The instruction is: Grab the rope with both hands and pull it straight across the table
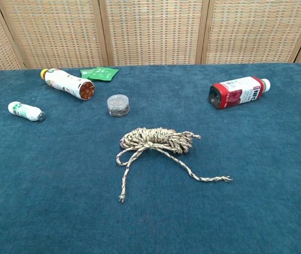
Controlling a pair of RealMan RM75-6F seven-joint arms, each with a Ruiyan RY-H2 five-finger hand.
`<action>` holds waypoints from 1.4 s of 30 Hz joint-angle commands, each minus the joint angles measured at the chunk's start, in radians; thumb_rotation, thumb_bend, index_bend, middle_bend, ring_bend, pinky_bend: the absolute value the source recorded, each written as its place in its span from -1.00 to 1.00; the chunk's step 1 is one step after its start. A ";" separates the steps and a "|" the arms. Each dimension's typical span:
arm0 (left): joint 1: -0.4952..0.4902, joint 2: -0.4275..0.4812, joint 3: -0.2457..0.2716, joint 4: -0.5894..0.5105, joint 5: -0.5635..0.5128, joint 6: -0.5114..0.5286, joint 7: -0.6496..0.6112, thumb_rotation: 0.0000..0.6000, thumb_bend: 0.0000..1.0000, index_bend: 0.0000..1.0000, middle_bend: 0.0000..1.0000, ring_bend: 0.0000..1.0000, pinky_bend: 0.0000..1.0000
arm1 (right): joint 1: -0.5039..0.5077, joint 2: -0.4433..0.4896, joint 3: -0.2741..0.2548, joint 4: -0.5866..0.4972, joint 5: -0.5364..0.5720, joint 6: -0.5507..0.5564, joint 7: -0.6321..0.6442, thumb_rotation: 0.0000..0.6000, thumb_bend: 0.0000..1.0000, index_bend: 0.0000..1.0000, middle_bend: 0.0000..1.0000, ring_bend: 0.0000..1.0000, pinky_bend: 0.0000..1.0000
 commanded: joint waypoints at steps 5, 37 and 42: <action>-0.002 -0.003 -0.003 0.003 -0.002 -0.005 0.001 1.00 -1.00 -1.00 -1.00 -1.00 -1.00 | 0.031 0.001 0.003 -0.060 -0.039 -0.067 0.079 1.00 -1.00 -0.76 -1.00 -1.00 -1.00; -0.023 -0.029 -0.015 0.024 -0.030 -0.048 0.040 1.00 -1.00 -1.00 -1.00 -1.00 -1.00 | 0.381 -0.346 0.095 -0.080 0.268 -0.566 -0.256 1.00 -0.37 -0.01 -1.00 -1.00 -1.00; -0.023 -0.032 -0.013 0.019 -0.029 -0.050 0.049 1.00 -1.00 -1.00 -1.00 -1.00 -1.00 | 0.401 -0.377 0.101 -0.056 0.313 -0.575 -0.285 1.00 -0.36 -0.01 -1.00 -1.00 -1.00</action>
